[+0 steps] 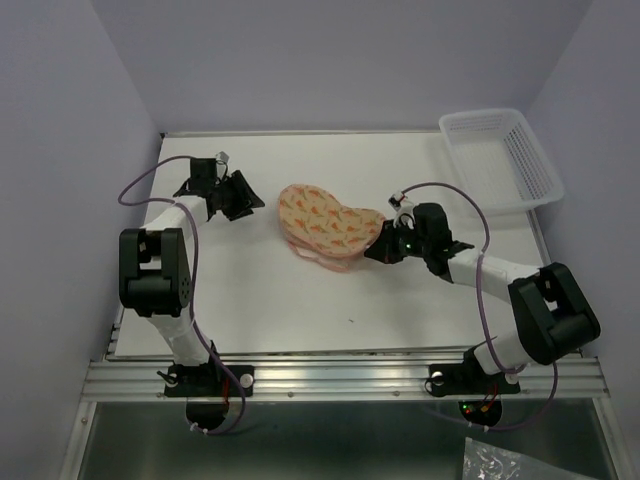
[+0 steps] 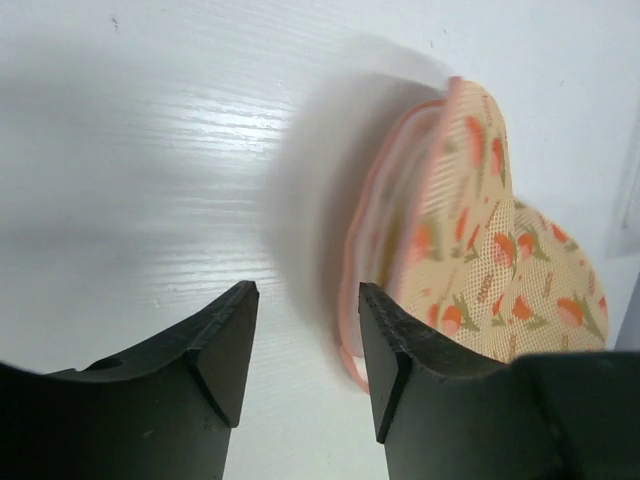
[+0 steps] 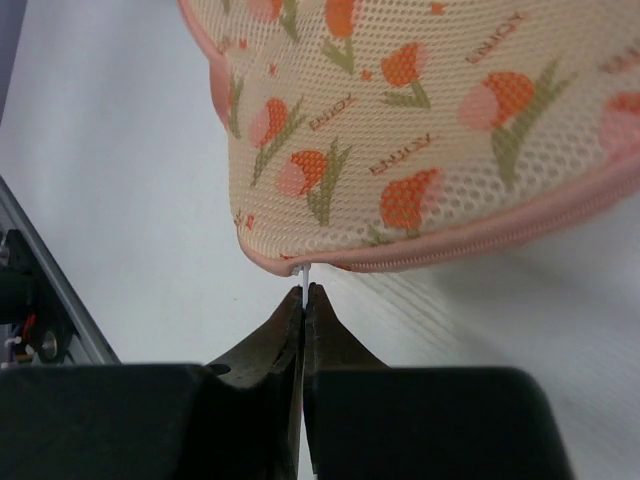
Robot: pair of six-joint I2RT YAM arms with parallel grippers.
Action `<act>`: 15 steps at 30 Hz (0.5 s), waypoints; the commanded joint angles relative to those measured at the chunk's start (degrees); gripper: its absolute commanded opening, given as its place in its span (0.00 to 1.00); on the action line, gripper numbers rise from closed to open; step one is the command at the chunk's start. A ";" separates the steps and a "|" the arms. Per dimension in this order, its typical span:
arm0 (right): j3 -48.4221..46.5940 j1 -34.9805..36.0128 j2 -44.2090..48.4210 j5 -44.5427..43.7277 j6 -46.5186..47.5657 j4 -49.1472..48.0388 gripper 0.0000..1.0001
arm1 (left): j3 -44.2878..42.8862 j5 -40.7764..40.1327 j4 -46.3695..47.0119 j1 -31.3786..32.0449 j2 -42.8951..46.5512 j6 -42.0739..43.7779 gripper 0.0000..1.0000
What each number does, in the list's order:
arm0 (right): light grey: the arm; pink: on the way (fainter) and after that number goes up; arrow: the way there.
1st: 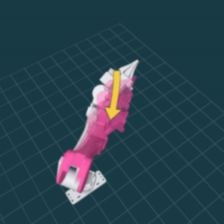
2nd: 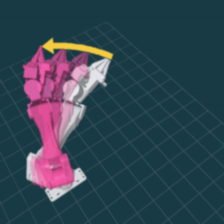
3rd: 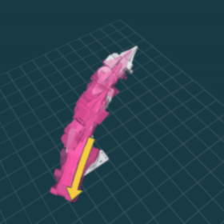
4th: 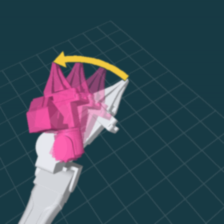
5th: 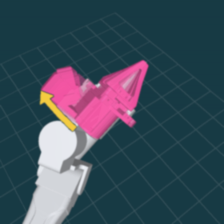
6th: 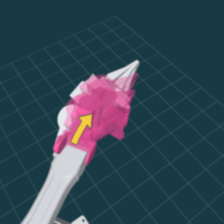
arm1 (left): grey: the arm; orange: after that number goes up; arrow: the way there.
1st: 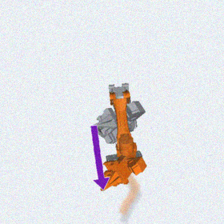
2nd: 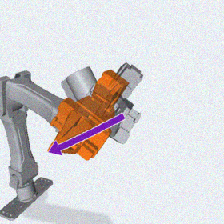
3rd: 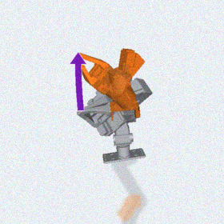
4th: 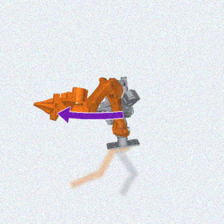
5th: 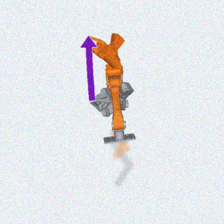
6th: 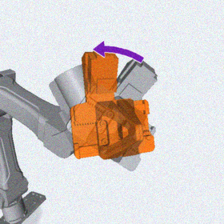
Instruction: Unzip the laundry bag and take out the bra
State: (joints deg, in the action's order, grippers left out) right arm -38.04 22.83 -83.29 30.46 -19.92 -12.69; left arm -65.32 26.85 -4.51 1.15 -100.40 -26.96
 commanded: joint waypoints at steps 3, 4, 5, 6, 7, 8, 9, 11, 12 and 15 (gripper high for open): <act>0.51 8.10 0.32 -5.93 -12.05 -6.99 0.01 | 1.77 -6.54 0.65 2.54 2.31 0.51 0.59; 0.60 8.89 0.40 -6.81 -13.37 -7.61 0.01 | 2.30 -6.46 0.56 2.80 2.84 0.24 0.59; 0.77 10.38 0.58 -7.25 -14.17 -8.75 0.01 | 3.87 -7.24 0.38 3.16 4.49 -0.28 0.59; 0.86 11.18 0.67 -7.60 -14.87 -9.02 0.01 | 4.84 -7.51 0.38 3.77 5.64 -0.89 0.59; 0.95 11.88 0.93 -9.43 -16.97 -9.72 0.01 | 6.76 -7.86 0.47 5.78 8.00 -1.94 0.59; 1.21 12.93 0.85 -9.54 -17.51 -10.33 0.01 | 7.74 -8.82 0.38 7.10 9.16 -2.65 0.60; 1.22 12.94 0.76 -10.06 -19.26 -10.60 0.01 | 8.71 -9.18 0.12 8.59 10.39 -3.62 0.60; 1.74 13.82 0.41 -10.77 -20.24 -11.66 0.01 | 12.12 -9.27 0.47 12.71 12.67 -8.00 0.61; 2.00 15.30 0.06 -12.60 -21.55 -11.57 0.01 | 13.45 -10.32 0.38 14.04 14.86 -9.59 0.61; 2.71 16.98 -0.56 -13.75 -21.65 -12.97 0.01 | 19.33 -14.45 1.08 17.30 19.53 -19.07 0.63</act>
State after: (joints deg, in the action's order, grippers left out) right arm -36.47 37.23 -83.35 20.73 -38.22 -20.14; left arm -51.70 17.61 -4.54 15.05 -87.92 -35.29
